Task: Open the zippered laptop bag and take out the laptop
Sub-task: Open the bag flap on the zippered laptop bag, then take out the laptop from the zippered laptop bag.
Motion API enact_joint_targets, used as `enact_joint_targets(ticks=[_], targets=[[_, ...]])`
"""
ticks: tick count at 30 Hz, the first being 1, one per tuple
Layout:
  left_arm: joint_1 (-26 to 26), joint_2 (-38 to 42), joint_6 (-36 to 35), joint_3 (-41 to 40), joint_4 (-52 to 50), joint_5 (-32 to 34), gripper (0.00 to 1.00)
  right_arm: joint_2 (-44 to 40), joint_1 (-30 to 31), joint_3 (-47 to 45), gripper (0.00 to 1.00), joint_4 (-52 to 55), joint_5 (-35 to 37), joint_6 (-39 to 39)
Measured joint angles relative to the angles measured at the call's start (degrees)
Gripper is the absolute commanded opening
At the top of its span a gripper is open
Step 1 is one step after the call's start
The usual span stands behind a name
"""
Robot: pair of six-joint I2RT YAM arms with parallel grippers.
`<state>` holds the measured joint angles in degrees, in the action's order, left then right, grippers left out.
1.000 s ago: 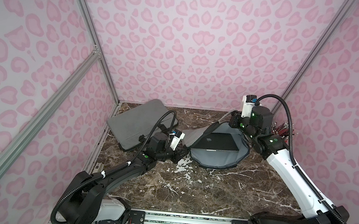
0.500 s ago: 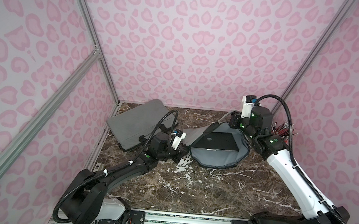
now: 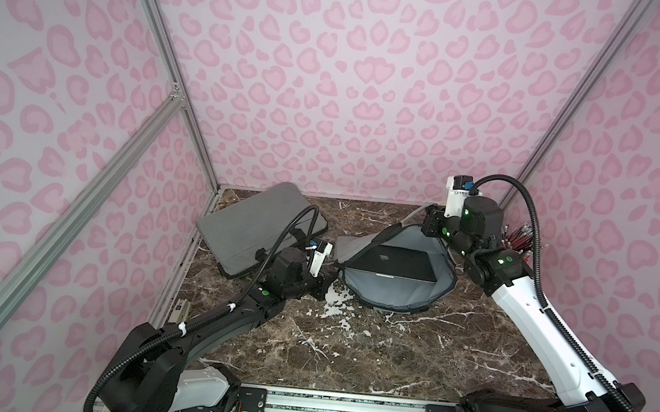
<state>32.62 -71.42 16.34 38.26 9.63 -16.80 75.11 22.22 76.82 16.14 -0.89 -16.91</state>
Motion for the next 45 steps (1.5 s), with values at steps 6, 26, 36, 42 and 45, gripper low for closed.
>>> enact_joint_targets(ticks=[6, 26, 36, 42, 45], targets=[[-0.24, 1.38, -0.04, 0.26, -2.32, 1.01, 0.01, -1.33, -0.07, -2.8, 0.0, -1.4, -0.04, 0.28], [7.13, -16.04, -14.43, 22.32, -4.39, -3.93, 0.91, -3.58, -5.31, -14.95, 0.0, -10.45, -7.76, 0.57], [8.81, -29.11, -13.77, 36.37, -2.08, -5.2, 0.73, -1.95, -6.86, -14.91, 0.0, -11.93, -11.61, 0.63], [9.27, -34.32, -13.09, 42.62, -4.09, -3.19, 0.02, -0.74, -8.41, -14.88, 0.0, -12.83, -13.55, 0.68], [9.38, -35.5, -12.76, 44.85, -5.68, -1.62, 0.01, 0.5, -10.21, -15.1, 0.0, -13.53, -15.23, 0.63]])
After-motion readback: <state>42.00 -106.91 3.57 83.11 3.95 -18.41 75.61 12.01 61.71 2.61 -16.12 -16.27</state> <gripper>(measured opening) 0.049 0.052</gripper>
